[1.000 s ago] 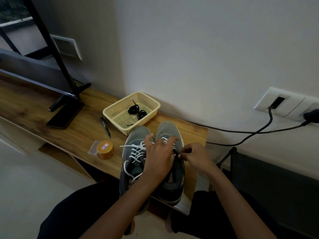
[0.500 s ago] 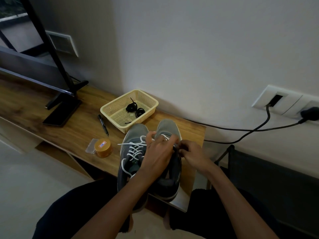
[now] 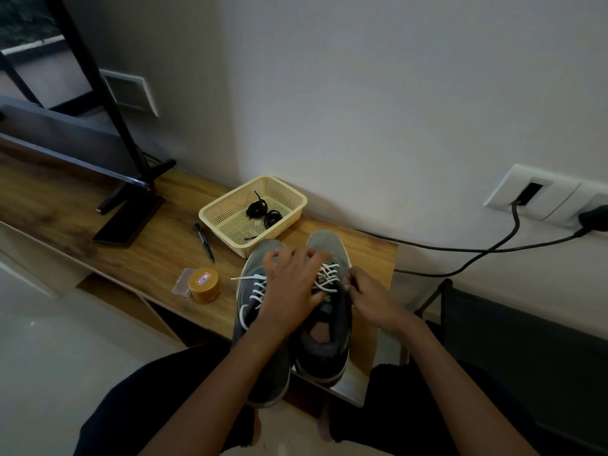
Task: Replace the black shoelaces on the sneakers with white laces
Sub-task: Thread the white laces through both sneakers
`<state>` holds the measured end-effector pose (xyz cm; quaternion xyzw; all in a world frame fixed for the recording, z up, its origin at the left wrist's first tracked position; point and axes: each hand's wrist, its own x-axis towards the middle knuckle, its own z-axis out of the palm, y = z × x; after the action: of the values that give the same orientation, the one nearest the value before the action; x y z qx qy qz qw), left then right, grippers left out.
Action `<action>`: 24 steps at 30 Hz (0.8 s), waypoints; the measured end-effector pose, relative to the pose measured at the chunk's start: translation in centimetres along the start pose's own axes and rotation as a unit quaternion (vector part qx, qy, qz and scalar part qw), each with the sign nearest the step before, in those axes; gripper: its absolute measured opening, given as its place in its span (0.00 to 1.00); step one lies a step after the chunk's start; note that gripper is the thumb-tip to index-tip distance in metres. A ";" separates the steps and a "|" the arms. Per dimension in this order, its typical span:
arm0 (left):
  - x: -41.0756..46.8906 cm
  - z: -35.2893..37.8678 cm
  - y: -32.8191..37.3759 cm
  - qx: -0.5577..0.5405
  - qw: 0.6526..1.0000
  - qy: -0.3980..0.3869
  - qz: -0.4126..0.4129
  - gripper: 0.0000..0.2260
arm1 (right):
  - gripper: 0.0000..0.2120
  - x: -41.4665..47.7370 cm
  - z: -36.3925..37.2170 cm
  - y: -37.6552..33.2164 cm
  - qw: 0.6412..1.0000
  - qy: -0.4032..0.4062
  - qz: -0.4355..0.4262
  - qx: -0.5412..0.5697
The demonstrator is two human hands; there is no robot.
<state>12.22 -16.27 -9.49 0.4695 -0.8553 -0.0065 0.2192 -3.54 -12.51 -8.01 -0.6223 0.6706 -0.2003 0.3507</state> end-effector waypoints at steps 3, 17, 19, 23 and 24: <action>0.3 -0.3 -1.1 -0.006 0.998 -0.050 -0.042 0.30 | 0.10 0.1 -0.1 0.3 1.000 0.000 0.019 -0.006; 0.2 -0.4 -0.8 -0.041 0.991 -0.088 -0.087 0.28 | 0.09 0.0 -1.3 1.6 0.998 -0.006 0.045 -0.033; 0.2 -0.6 -1.2 -0.038 0.991 -0.094 -0.090 0.28 | 0.06 -0.2 -2.0 1.9 0.998 0.027 0.052 -0.010; 0.3 -1.0 -1.9 -0.070 0.989 -0.100 -0.086 0.26 | 0.05 -0.1 -2.5 1.4 0.996 0.073 0.009 0.050; 0.4 -1.0 -2.0 -0.079 0.988 -0.099 -0.089 0.23 | 0.05 0.0 -2.2 1.0 0.997 0.059 -0.005 0.055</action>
<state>14.01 -17.47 -8.90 0.5217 -0.8246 -0.1399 0.1681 -5.82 -12.72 -7.26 -0.5925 0.6748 -0.2752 0.3433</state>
